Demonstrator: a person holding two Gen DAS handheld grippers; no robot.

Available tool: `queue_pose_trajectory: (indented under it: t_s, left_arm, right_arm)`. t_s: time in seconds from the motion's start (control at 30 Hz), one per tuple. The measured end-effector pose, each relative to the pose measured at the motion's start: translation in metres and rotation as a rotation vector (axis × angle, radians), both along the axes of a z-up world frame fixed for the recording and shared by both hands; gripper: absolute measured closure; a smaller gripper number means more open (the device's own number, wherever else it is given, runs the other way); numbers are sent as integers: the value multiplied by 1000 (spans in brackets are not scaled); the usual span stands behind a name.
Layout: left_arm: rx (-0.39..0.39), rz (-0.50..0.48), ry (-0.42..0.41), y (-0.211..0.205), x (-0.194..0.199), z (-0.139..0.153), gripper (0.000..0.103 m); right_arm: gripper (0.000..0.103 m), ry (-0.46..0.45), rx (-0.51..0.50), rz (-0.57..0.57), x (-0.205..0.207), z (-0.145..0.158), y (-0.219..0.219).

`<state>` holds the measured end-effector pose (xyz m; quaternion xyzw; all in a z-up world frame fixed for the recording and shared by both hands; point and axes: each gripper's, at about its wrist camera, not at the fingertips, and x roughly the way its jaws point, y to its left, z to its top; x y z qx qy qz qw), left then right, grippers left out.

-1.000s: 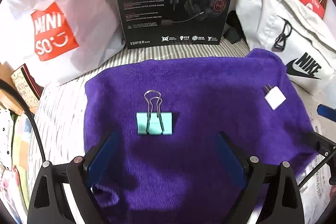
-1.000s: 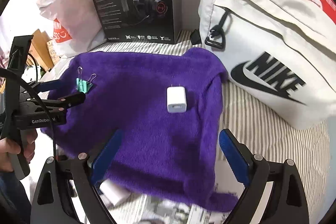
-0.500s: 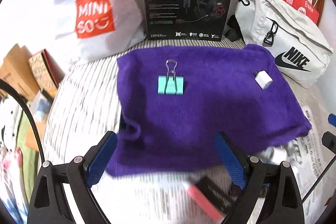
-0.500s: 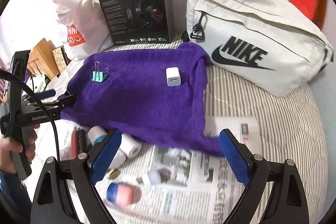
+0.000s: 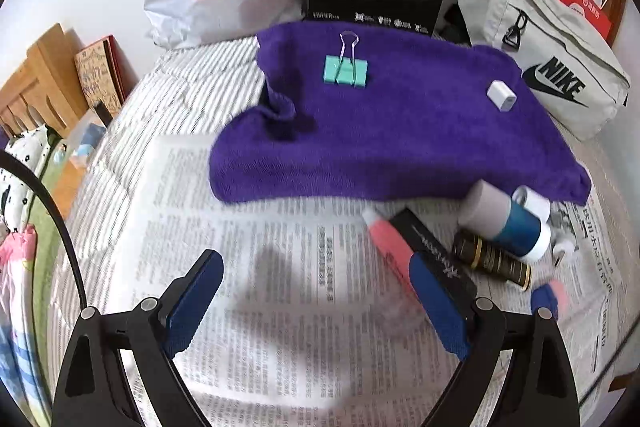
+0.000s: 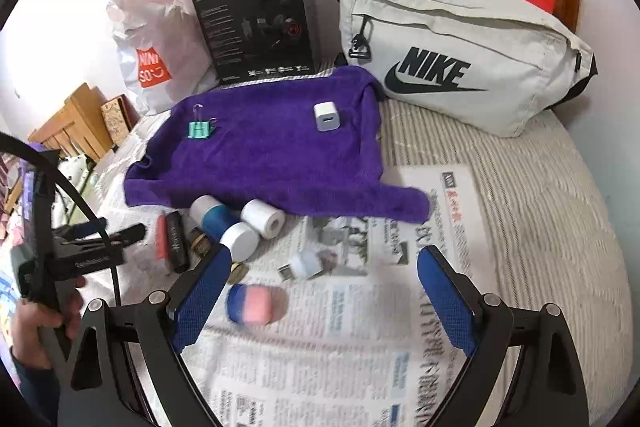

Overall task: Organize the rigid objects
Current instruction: 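Withdraw both grippers from the towel back toward the remaining items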

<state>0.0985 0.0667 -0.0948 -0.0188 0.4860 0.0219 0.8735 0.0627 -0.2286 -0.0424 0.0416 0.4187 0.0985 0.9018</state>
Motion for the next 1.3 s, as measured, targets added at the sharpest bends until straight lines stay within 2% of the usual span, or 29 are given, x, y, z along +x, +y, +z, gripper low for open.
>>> queue_pose_trajectory:
  t_s: [0.1, 0.23, 0.37, 0.63, 0.97, 1.3]
  left_arm:
    - [29, 11, 14, -2, -2, -7, 9]
    - [-27, -1, 17, -4, -3, -7, 9]
    - [-13, -3, 9, -7, -7, -4, 9]
    - [-75, -41, -18, -11, -20, 3, 9]
    - [80, -73, -21, -32, -20, -8, 9]
    - [75, -89, -55, -31, -28, -8, 9]
  right_arm:
    - [10, 3, 18, 11, -9, -1, 5]
    - [10, 7, 31, 22, -18, -3, 8]
    - [10, 12, 32, 28, -21, -6, 11]
    - [10, 33, 35, 39, -22, -16, 15]
    - [10, 53, 35, 32, -21, -26, 10]
    - [10, 68, 24, 20, -18, -32, 6]
